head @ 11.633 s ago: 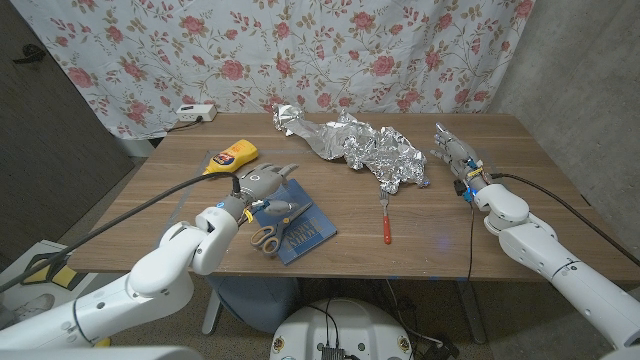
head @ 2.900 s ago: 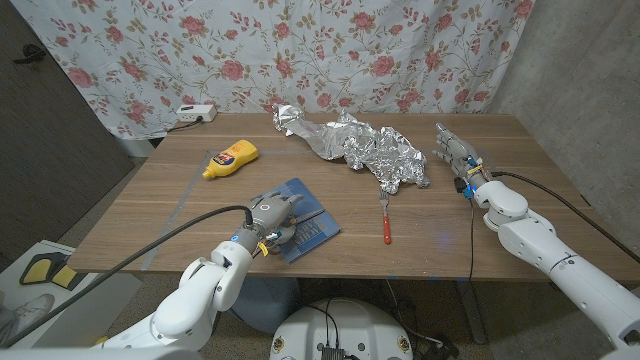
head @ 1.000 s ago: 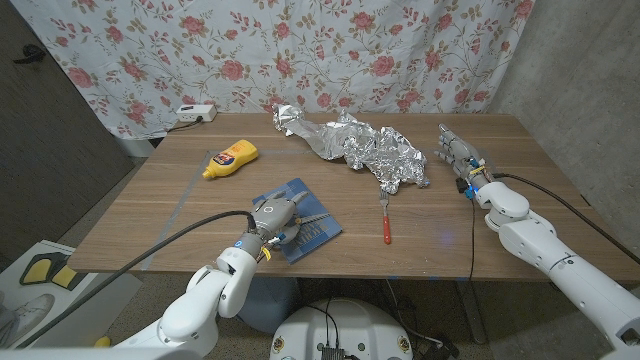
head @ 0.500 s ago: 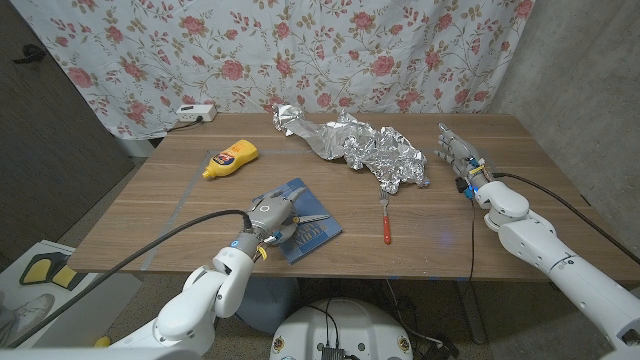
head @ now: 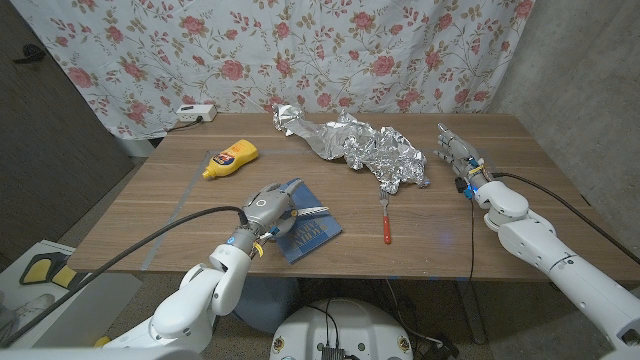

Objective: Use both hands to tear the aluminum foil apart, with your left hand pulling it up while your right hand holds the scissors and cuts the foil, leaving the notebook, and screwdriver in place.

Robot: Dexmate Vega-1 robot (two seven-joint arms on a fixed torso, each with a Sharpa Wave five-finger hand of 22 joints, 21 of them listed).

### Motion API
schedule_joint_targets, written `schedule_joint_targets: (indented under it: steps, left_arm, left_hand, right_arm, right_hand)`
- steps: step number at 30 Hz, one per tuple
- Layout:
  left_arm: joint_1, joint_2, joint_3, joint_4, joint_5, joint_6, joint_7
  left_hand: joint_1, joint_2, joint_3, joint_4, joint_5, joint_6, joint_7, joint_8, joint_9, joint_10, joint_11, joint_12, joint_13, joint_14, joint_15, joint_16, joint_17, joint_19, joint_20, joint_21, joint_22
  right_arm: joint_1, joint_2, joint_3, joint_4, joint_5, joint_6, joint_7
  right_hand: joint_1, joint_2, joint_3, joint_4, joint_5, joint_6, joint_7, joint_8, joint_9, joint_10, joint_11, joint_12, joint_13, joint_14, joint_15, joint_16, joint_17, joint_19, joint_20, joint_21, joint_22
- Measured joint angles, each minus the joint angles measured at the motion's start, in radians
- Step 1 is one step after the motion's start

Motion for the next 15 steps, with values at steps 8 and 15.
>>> schedule_joint_targets:
  steps: [8, 15]
  left_arm:
    - [-0.001, 0.005, -0.016, -0.011, -0.010, -0.006, 0.016]
    - [-0.001, 0.009, -0.043, -0.020, -0.026, -0.015, 0.044]
  left_hand:
    - [0.000, 0.000, 0.000, 0.000, 0.007, 0.000, 0.000, 0.006, 0.000, 0.000, 0.000, 0.000, 0.000, 0.000, 0.000, 0.000, 0.003, 0.000, 0.000, 0.000, 0.000]
    - [0.001, -0.002, 0.000, 0.000, 0.014, 0.020, 0.020, 0.014, 0.000, 0.000, 0.000, 0.001, 0.001, 0.007, -0.004, -0.005, 0.002, 0.005, -0.020, 0.000, 0.000]
  right_arm:
    - [-0.001, 0.000, 0.003, -0.001, 0.000, 0.000, -0.001]
    - [-0.004, -0.001, 0.007, -0.002, 0.002, 0.007, -0.001]
  right_hand:
    - [0.000, 0.000, 0.000, 0.000, 0.000, 0.000, 0.000, 0.000, 0.000, 0.000, 0.000, 0.000, 0.000, 0.000, 0.000, 0.000, 0.000, 0.000, 0.000, 0.000, 0.000]
    - [0.000, 0.000, 0.000, 0.000, 0.000, 0.000, 0.000, 0.000, 0.000, 0.000, 0.000, 0.000, 0.000, 0.000, 0.000, 0.000, 0.000, 0.000, 0.000, 0.000, 0.000]
